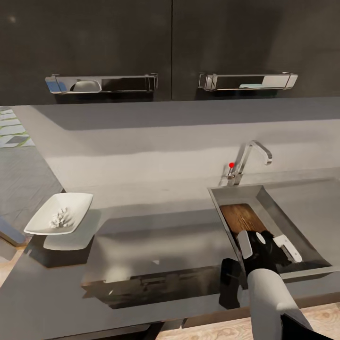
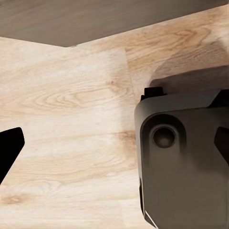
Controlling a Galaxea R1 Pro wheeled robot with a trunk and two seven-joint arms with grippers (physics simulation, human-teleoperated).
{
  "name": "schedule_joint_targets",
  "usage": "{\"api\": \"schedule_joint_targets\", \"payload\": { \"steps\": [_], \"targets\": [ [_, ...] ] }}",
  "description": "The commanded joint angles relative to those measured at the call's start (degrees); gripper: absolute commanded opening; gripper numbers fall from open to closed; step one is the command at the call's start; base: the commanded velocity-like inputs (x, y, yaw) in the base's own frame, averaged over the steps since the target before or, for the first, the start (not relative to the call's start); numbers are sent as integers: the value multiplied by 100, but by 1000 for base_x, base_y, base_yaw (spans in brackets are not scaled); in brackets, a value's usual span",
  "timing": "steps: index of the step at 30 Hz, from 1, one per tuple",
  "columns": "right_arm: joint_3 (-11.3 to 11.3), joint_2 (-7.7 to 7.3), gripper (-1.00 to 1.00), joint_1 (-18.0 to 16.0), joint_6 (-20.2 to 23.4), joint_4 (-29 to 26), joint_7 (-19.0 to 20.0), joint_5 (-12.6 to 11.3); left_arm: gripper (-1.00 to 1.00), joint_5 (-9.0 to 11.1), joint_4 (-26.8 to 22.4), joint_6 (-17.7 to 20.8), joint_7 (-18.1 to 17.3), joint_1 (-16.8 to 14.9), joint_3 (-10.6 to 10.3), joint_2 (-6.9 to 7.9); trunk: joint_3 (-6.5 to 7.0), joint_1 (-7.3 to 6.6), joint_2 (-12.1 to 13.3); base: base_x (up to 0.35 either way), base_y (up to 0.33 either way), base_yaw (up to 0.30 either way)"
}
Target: In the kitchen, take the Vidalia onion out of the sink, dice it on the chopping board with the paring knife, put the diced onion into the bowl on the countertop, then place both the paring knife and the chopping board into the sink.
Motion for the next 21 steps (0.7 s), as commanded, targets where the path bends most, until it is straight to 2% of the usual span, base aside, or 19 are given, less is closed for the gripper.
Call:
{"api": "schedule_joint_targets", "payload": {
  "steps": [1, 3, 9, 10, 11, 13, 14, 17, 19, 21],
  "targets": [
    [-5, 3, 100, -4, -16, -73, 8, -38, 100, 49, 25, -42, 4, -10, -48, -5, -10, 3, -11, 0, 0, 0],
    [10, 1, 100, -4, 309, -525, 10, -19, 100, 49, 23, -46, 4, -9, -48, -5, -10, 3, -11, 0, 0, 0],
    [73, 1, 100, -3, 2004, -2149, 26, 26, 100, 45, 22, -60, 1, -9, -48, -5, -10, 3, -11, 0, 0, 0],
    [151, 1, 100, -3, 2213, -2336, 30, 69, 100, 44, 22, -63, -1, -9, -48, -7, -10, 3, -11, 0, 0, 0],
    [420, -7, 100, -2, 2614, -2613, 46, 224, 100, 42, 22, -70, -3, -9, -48, -9, -10, 3, -11, 0, 0, 0],
    [608, -12, 100, -2, 2911, -2711, 93, 370, 100, 41, 22, -75, -4, -6, -48, -10, -10, 3, -11, 0, 0, 0],
    [726, -35, 100, -3, 3176, -2761, 249, 496, 100, 41, 22, -81, -4, -7, -48, -11, -10, 3, -11, 0, 0, 0],
    [827, -239, 100, -2, 3800, -2803, 1315, 660, 100, 41, 18, -85, -4, -9, -48, -11, -10, 3, -11, 0, 0, 0],
    [846, -513, 100, -2, 4259, -2809, 2312, 746, 100, 45, 15, -86, -4, -8, -48, -11, -10, 3, -11, -4, 0, 0],
    [856, -1124, 100, 10, 4724, -2810, 4221, 875, 100, 43, 13, -86, -4, -6, -48, -11, -10, 3, -11, -179, 0, 0]
  ]
}}
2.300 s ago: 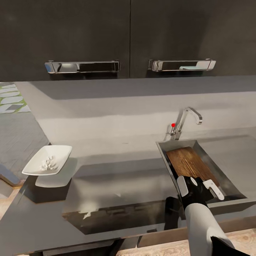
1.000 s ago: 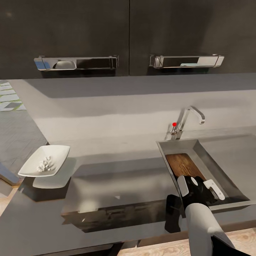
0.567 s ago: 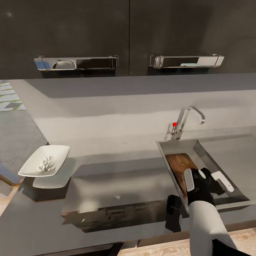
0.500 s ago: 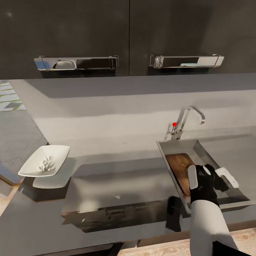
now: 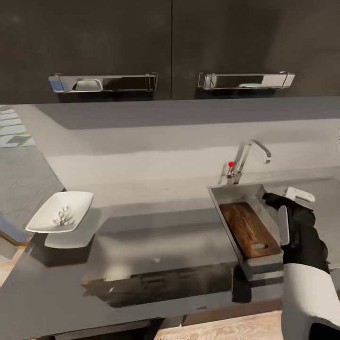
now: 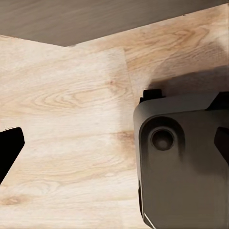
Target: In the kitchen, take the Vidalia onion out of the sink, dice it on the chopping board with the paring knife, put the diced onion into the bowl on the countertop, then place both the paring knife and the chopping board into the sink.
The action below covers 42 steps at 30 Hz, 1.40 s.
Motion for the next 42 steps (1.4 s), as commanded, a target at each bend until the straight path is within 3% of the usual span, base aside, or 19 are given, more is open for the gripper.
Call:
{"api": "schedule_joint_targets", "payload": {
  "steps": [1, 2, 3, 5, 6, 8, 9, 10, 11, 13, 15, 19, 22, 27, 42],
  "targets": [
    [5, -265, 100, 4, 104, -3, 699, 41, 100, 49, 28, -43, 4, -13, -48, -6, -11, 1, -12, -270, 0, 0],
    [5, -387, 100, 7, 129, -1, 1046, 82, 100, 50, 28, -43, 4, -14, -48, -6, -11, 1, -12, -284, 0, 0],
    [9, -717, 100, 20, 189, 4, 2071, 227, 100, 51, 28, -43, 4, -15, -48, -6, -11, 1, -12, -311, 0, 0],
    [8, -1017, 100, 34, 235, 6, 3397, 500, 100, 53, 28, -43, 4, -14, -48, -6, -11, 1, -12, -325, 0, 0],
    [7, -1068, 100, 38, 241, 9, 3707, 596, 100, 52, 28, -43, 4, -15, -48, -6, -11, 1, -12, -330, 0, 0],
    [2, -1194, 100, 49, 257, 13, 4860, 1099, 100, 51, 28, -43, 4, -14, -48, -8, -11, 1, -12, -335, 0, 0],
    [1, -1224, 100, 51, 260, 16, 5391, 1406, 100, 51, 28, -43, 4, -15, -48, -8, -11, 1, -12, -337, 0, 0],
    [-1, -1242, 100, 53, 259, 30, 6054, 1913, 100, 53, 28, -43, 4, -15, -48, -7, -11, 1, -12, -338, 0, 0],
    [-1, -1243, 100, 54, 258, 36, 6230, 2076, 100, 53, 28, -43, 4, -15, -48, -7, -11, 1, -12, -339, 0, 0],
    [-2, -1239, 100, 55, 248, 59, 6807, 2687, 100, 54, 28, -43, 4, -13, -48, -7, -11, 1, -12, -339, 0, 0],
    [-2, -1237, 100, 55, 243, 71, 7017, 2918, 100, 55, 28, -43, 4, -14, -48, -8, -11, 1, -12, -340, 0, 0],
    [-2, -1229, 100, 56, 227, 217, 7102, 3020, 100, 55, 28, -43, 4, -14, -48, -10, -11, 1, -12, -339, 0, 0],
    [-2, -1228, 100, 56, 141, 507, 7108, 3040, 100, 55, 28, -43, 4, -14, -42, -7, -11, 1, -12, -339, 0, 0],
    [-2, -1227, 100, 56, -377, 918, 7102, 3047, 100, 55, 28, -44, 4, -14, -43, -6, -11, 1, -12, -340, 0, 0],
    [7, -1221, 100, 56, -505, 1255, 7093, 3066, 100, 55, 28, -45, 4, -15, -42, -6, -11, 1, -12, -340, 0, 0]
  ]
}}
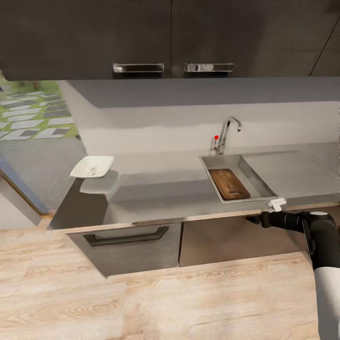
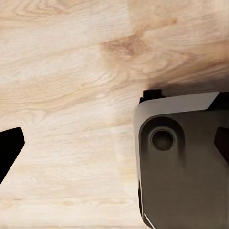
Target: In the kitchen, take the Vidalia onion out of the sink, dice it on the chopping board with the paring knife, put the diced onion into the bowl on the countertop, then place both the paring knife and the chopping board into the sink.
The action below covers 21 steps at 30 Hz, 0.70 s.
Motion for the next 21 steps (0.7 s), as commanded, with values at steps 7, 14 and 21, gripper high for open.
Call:
{"api": "schedule_joint_targets", "payload": {
  "steps": [7, 14, 21],
  "targets": [
    [-19, -10, 100, -6, -981, 1051, -54, 92, 100, 48, 27, -40, 5, -11, -51, -6, -11, 0, -12, -340, 0, 0],
    [-11, -6, 100, -6, -3663, 4033, -1349, 910, 100, 48, 27, -43, 5, -8, -53, -6, -11, 0, -12, -331, 0, 0],
    [5, 315, 100, 895, -5675, 5881, -3312, 1956, 100, 35, 14, -52, 4, -11, -49, -23, -11, 0, -12, -110, 0, 0]
  ]
}}
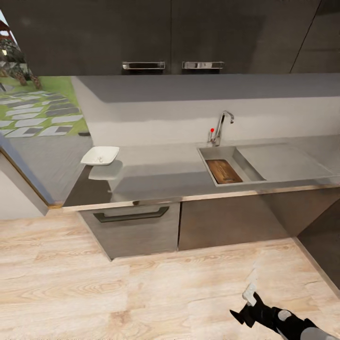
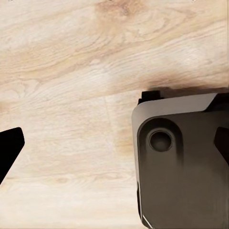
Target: In the kitchen, take the Vidalia onion out of the sink, dice it on the chopping board with the paring knife, put the diced onion into the bowl on the countertop, then place both the paring knife and the chopping board into the sink.
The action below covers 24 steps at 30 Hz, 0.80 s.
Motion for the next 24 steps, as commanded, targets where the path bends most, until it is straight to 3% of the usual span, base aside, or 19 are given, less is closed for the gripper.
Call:
{"api": "schedule_joint_targets", "payload": {
  "steps": [1, 5, 8, 9, 12, 14, 15, 16, 18, 22, 24],
  "targets": [
    [-73, 79, 100, 167, -74, 32, -49, 57, 100, 49, 15, -45, 5, -8, -47, -10, -10, 3, -11, -10, 0, 0],
    [-75, 305, 100, 509, -232, 59, -430, 94, 100, 47, -152, -68, 8, -4, -36, -50, -10, 3, -11, -5, 0, 0],
    [-79, 682, 100, 721, -287, 66, -1211, 103, 100, 52, -595, -112, 31, -2, -25, -74, -10, 3, -11, -1, 0, 0],
    [-81, 1199, 100, 902, -310, 67, -2256, 99, 100, 55, -1186, -122, 58, -2, -16, -72, -10, 3, -11, 0, 0, 0],
    [-111, 1660, 100, 973, -503, 49, -3084, 30, 100, 49, -1803, -120, 79, -2, -11, -50, -10, 3, -11, 0, 0, 0],
    [-177, 1791, 100, 987, -694, 37, -3386, -131, 100, 48, -2062, -120, 133, -2, 7, 6, -10, 3, -11, 0, 0, 0],
    [-250, 1843, 100, 990, -825, 32, -3548, -319, 100, 47, -2179, -121, 205, -2, 39, 48, -10, 3, -11, 0, 0, 0],
    [-381, 1883, 100, 995, -1036, 27, -3732, -798, 100, 47, -2301, -128, 380, -2, 152, 97, -10, 3, -11, 0, 0, 0],
    [-431, 1870, 100, 998, -1116, 26, -3789, -1080, 100, 47, -2341, -132, 463, -2, 240, 127, -10, 3, -11, 0, 0, 0],
    [-479, 1807, 100, 1002, -1193, 24, -3836, -1343, 100, 50, -2310, -215, 536, -2, 317, 255, -10, 3, -11, 0, 0, 0],
    [-484, 1774, 100, 1004, -1213, 24, -3843, -1382, 100, 54, -2018, -458, 545, -2, 323, 281, -10, 3, -11, 0, 0, 0]
  ]
}}
